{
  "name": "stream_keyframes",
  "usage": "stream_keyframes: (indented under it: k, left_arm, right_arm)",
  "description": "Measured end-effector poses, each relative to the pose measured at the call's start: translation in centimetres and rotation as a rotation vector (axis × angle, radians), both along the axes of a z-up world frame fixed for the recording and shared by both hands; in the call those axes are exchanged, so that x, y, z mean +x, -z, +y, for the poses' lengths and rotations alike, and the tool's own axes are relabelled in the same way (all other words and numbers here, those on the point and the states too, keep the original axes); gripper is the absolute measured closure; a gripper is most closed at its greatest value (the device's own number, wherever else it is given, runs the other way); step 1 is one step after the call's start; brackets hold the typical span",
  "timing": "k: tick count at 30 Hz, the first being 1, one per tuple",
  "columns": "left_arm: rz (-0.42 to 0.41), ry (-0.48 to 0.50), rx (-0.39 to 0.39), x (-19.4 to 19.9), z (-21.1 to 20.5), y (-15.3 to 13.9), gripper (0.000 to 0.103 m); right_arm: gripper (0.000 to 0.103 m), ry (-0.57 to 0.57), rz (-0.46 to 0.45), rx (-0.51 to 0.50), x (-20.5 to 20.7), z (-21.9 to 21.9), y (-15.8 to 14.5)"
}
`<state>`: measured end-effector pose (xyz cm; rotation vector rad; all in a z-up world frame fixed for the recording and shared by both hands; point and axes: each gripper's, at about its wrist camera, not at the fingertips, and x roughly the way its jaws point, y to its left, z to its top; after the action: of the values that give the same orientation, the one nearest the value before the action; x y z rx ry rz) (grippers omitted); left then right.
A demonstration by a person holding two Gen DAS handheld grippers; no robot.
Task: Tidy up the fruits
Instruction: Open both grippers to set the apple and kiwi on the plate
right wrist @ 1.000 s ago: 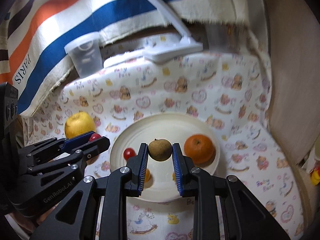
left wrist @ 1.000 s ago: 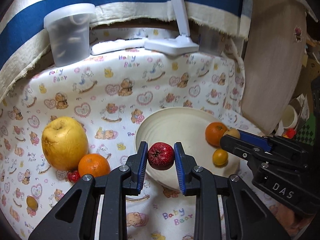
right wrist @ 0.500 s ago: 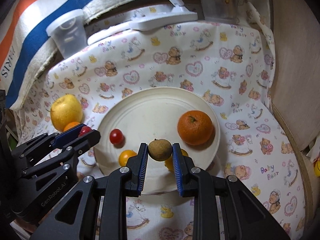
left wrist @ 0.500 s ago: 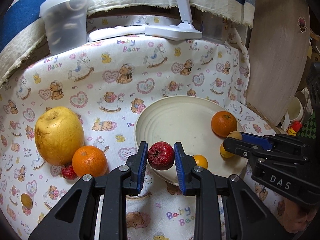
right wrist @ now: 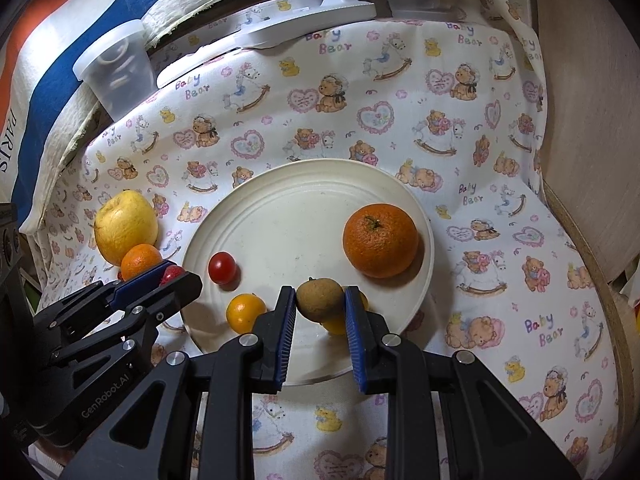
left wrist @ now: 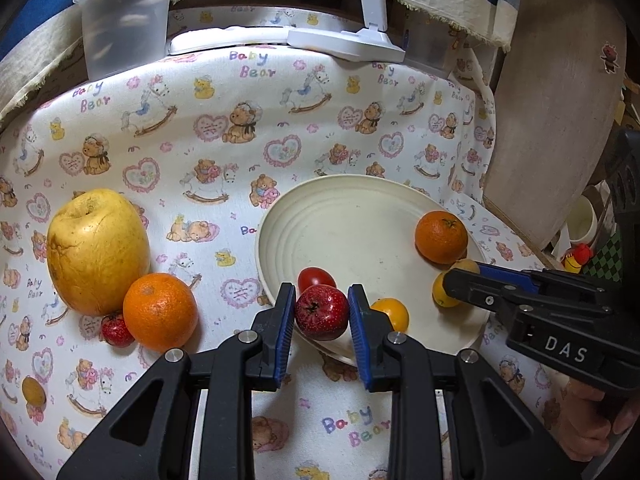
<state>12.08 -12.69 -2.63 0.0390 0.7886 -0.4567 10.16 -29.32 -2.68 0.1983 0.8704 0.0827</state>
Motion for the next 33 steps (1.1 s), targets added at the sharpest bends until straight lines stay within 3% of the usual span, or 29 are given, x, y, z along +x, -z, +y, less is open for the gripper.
stream_keyframes:
  k: [20,24,33]
  left_arm:
    - [-0.014,0.005,0.019,0.07,-0.34,0.31,0.077]
    - [-0.032,-0.001,0.024,-0.03,-0.29,0.19,0.062]
    - [-0.087,-0.005,0.051,-0.78,-0.63,-0.26,0.041]
  right_arm:
    - [0.076,0.022,-0.033,-0.016,-0.6,0.03,-0.78]
    - [0.075,0.02,-0.031,-0.021,-0.61,0.05,-0.79]
    - [0.075,0.021,-0.047,-0.039,-0.74,0.17,-0.96]
